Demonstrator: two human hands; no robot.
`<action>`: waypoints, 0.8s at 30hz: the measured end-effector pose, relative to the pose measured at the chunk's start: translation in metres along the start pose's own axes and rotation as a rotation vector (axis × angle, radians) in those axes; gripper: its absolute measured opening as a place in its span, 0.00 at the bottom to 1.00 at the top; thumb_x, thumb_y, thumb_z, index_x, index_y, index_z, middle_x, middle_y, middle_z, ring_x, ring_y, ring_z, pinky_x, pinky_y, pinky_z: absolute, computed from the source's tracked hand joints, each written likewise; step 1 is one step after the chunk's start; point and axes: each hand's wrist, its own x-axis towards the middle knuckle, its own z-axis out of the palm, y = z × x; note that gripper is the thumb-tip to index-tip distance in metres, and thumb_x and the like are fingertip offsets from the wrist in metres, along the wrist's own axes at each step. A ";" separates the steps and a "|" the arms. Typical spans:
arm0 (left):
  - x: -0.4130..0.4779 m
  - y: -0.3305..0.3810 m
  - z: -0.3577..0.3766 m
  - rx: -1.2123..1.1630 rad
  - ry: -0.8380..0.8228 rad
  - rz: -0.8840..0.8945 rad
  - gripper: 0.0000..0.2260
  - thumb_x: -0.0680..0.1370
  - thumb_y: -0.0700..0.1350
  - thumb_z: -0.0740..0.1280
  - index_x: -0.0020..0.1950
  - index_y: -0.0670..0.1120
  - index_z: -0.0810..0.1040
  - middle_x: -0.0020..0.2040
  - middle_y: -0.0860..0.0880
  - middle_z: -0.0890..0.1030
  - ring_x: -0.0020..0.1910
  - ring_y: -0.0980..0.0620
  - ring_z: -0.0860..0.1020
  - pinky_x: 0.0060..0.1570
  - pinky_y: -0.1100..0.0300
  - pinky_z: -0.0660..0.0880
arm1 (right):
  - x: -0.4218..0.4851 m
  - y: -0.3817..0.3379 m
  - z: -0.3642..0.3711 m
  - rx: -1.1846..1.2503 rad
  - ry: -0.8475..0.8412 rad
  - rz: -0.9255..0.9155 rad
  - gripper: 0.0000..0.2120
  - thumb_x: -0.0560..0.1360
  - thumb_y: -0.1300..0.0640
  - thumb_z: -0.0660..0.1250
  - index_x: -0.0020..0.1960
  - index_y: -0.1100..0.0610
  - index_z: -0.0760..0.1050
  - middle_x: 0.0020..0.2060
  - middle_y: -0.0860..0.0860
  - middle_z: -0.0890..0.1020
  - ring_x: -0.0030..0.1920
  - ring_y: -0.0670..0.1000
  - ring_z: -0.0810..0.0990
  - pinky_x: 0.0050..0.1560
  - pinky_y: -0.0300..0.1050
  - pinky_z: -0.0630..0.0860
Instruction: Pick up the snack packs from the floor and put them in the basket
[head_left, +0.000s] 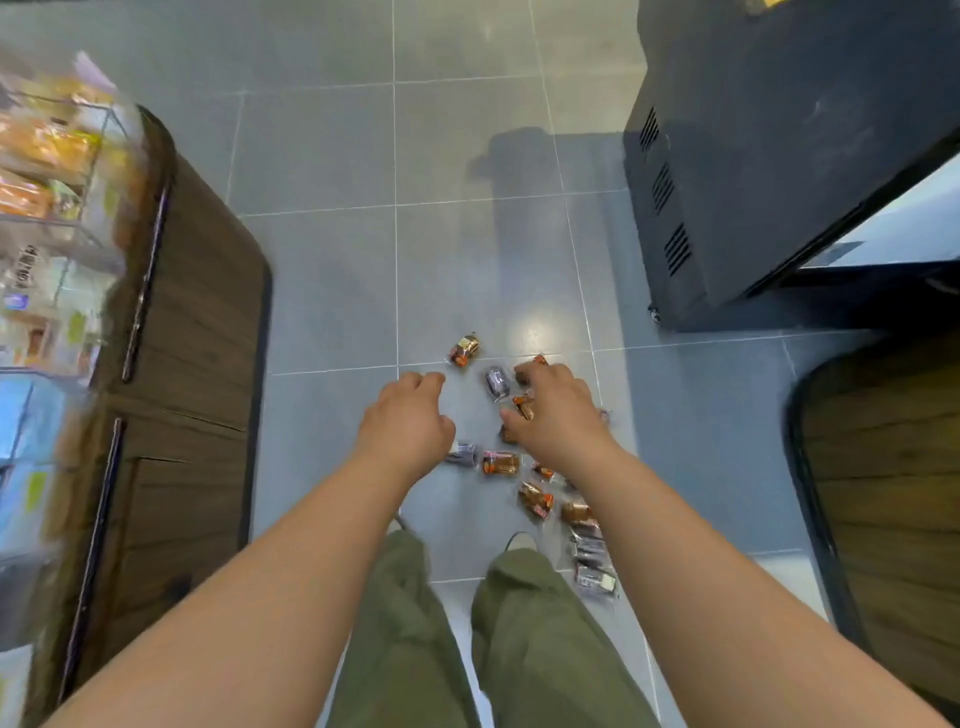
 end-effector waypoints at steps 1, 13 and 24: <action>0.012 -0.004 0.007 0.015 -0.018 0.011 0.23 0.78 0.45 0.60 0.73 0.47 0.63 0.70 0.44 0.67 0.67 0.42 0.67 0.61 0.51 0.68 | 0.011 0.003 0.009 -0.010 -0.012 0.011 0.27 0.77 0.50 0.64 0.73 0.53 0.61 0.69 0.55 0.65 0.69 0.59 0.62 0.67 0.49 0.61; 0.137 -0.076 0.139 0.117 -0.279 0.097 0.25 0.79 0.46 0.60 0.76 0.46 0.59 0.73 0.44 0.63 0.69 0.40 0.64 0.65 0.49 0.67 | 0.127 0.073 0.138 -0.135 -0.108 0.096 0.33 0.76 0.47 0.64 0.76 0.52 0.54 0.73 0.53 0.60 0.72 0.57 0.57 0.71 0.52 0.58; 0.210 -0.129 0.286 0.092 -0.415 -0.015 0.27 0.78 0.46 0.61 0.76 0.47 0.57 0.73 0.44 0.62 0.70 0.42 0.63 0.67 0.51 0.63 | 0.199 0.155 0.264 -0.218 -0.226 0.150 0.38 0.75 0.46 0.66 0.77 0.51 0.50 0.75 0.51 0.55 0.75 0.57 0.52 0.72 0.57 0.55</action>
